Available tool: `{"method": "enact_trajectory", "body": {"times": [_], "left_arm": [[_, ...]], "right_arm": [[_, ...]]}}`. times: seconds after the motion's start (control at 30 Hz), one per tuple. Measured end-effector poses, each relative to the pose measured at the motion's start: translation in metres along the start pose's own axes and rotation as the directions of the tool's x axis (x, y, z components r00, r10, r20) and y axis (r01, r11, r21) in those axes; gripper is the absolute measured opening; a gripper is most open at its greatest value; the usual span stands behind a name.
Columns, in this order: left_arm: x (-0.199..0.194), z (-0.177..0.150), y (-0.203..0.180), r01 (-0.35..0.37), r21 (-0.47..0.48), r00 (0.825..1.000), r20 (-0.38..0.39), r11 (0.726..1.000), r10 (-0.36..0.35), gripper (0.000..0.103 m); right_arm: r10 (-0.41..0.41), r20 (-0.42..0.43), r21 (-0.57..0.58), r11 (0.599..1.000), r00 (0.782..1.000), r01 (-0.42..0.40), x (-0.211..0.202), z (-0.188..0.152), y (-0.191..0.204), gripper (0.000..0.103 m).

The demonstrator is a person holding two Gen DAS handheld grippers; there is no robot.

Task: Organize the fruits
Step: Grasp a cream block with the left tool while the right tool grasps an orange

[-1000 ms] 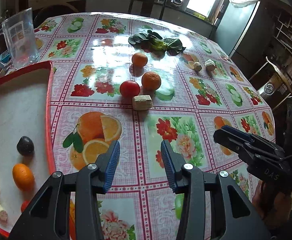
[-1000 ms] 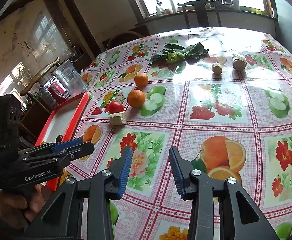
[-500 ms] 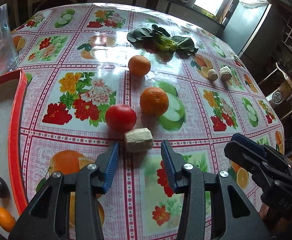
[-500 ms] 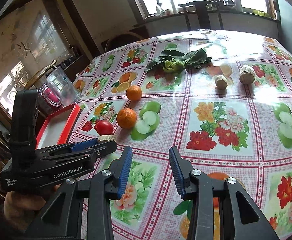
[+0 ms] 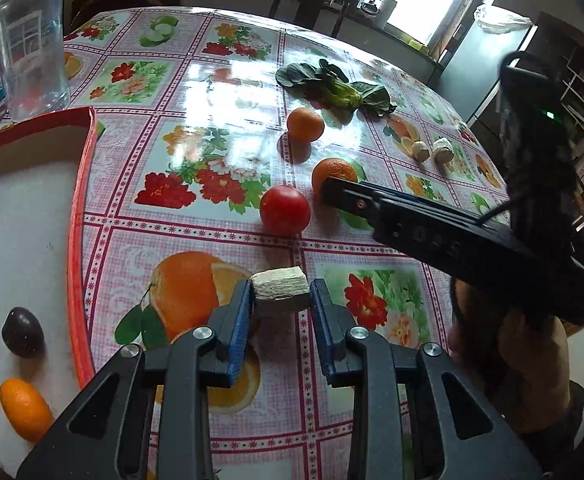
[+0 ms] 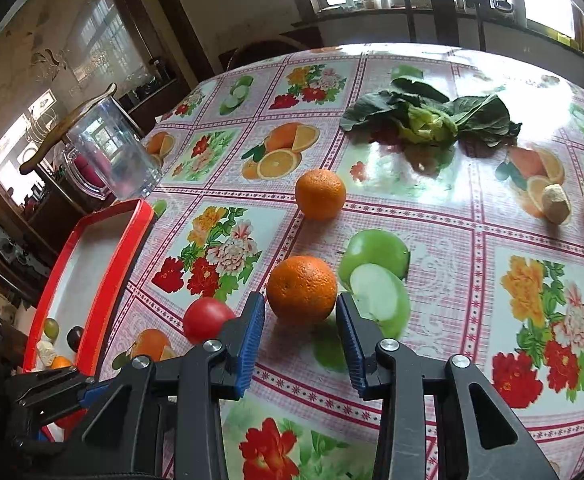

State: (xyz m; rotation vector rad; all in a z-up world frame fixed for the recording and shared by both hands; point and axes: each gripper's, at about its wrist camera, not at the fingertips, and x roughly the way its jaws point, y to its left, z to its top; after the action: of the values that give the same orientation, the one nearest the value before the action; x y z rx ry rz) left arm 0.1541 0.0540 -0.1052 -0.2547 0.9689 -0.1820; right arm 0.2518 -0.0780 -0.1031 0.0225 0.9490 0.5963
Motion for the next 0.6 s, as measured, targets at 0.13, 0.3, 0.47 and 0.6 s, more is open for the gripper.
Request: {"method": "enact_trajectory", "body": {"times": [0.13,0.3,0.47,0.6], "left_arm": [[-0.01,-0.004,0.005,-0.004,-0.003,1.0,0.012,1.0,0.004,0.027],[-0.025,-0.004,0.007,-0.002,0.006,0.999,0.042,1.0,0.002,0.027],[-0.041,-0.012,0.007,-0.001,0.013,0.998,0.064,1.0,0.0,0.027],[-0.055,-0.02,0.012,-0.007,0.004,0.997,0.077,1.0,0.007,0.027]], "right_arm": [[-0.008,0.015,-0.005,1.0,1.0,0.008,-0.005,-0.004,0.006,0.035],[0.007,0.036,-0.004,1.0,0.999,-0.006,-0.031,-0.022,0.012,0.035],[0.03,0.046,0.001,1.0,0.998,-0.03,-0.055,-0.042,0.02,0.035],[0.05,0.057,0.001,0.999,0.997,-0.05,-0.071,-0.057,0.029,0.035]]}}
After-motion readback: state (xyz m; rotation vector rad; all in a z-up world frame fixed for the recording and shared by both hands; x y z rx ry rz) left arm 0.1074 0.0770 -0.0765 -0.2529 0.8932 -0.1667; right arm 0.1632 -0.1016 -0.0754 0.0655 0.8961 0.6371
